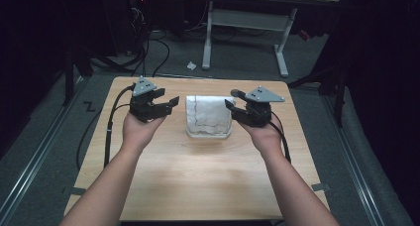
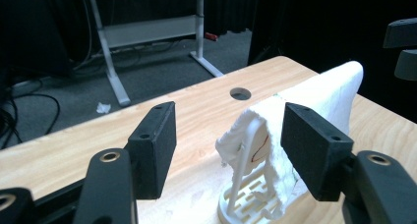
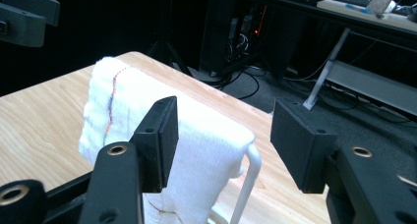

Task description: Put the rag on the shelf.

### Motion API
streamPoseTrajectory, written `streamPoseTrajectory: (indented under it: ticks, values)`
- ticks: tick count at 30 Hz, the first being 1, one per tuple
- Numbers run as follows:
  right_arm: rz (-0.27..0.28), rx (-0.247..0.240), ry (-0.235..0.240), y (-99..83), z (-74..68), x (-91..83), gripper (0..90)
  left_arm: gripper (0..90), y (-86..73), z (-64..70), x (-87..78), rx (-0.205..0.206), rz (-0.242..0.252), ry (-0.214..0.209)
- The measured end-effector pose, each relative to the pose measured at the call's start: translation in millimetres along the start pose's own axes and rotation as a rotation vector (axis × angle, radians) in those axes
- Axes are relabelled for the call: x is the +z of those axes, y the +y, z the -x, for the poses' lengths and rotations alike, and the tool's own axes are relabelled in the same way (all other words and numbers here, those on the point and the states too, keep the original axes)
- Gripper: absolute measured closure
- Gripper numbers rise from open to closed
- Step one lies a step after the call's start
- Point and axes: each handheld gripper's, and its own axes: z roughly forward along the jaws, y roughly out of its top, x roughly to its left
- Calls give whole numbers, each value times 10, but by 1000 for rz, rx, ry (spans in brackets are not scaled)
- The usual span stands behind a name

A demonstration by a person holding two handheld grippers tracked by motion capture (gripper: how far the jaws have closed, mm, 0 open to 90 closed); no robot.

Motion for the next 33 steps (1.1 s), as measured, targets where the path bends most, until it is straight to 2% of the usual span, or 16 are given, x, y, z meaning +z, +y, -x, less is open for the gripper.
streamPoseTrajectory:
  ticks: [5,8,11,13,16,18,23,26,27,28,29,31,33]
  values:
    - [-35,3,14,-95,-18,-7,424,358,-72,13,-27,0,-5,-28]
    - [-25,-7,16,-180,-54,-23,432,354,-126,45,-28,16,-19,-28]
    - [-66,-5,34,-240,-77,-14,425,354,-183,68,-30,11,-22,-38]
    - [-51,-3,30,-297,-97,-22,430,354,-243,93,-31,17,-29,-38]
    - [-92,0,42,-381,-123,-11,422,354,-352,116,-18,13,-44,-50]
    - [-76,-1,43,-455,-145,-19,421,354,-473,141,-5,11,-58,-57]
    - [-117,12,68,-765,-257,-38,420,357,-918,212,1,-22,-112,-101]
    - [-136,26,71,-972,-332,-82,430,358,-1246,299,-36,-4,-178,-117]
    - [-151,33,70,-1137,-386,-121,431,358,-1315,318,-50,1,-195,-121]
    - [-151,33,70,-1137,-386,-121,431,358,-1404,346,-71,4,-211,-131]
    - [-165,38,71,-1218,-409,-143,431,358,-1503,379,-108,10,-227,-138]
    - [-195,46,74,-1371,-452,-187,429,353,-1631,411,-174,12,-234,-129]
    - [-204,73,77,-1539,-507,-277,421,350,-1789,423,-284,-31,-228,-125]
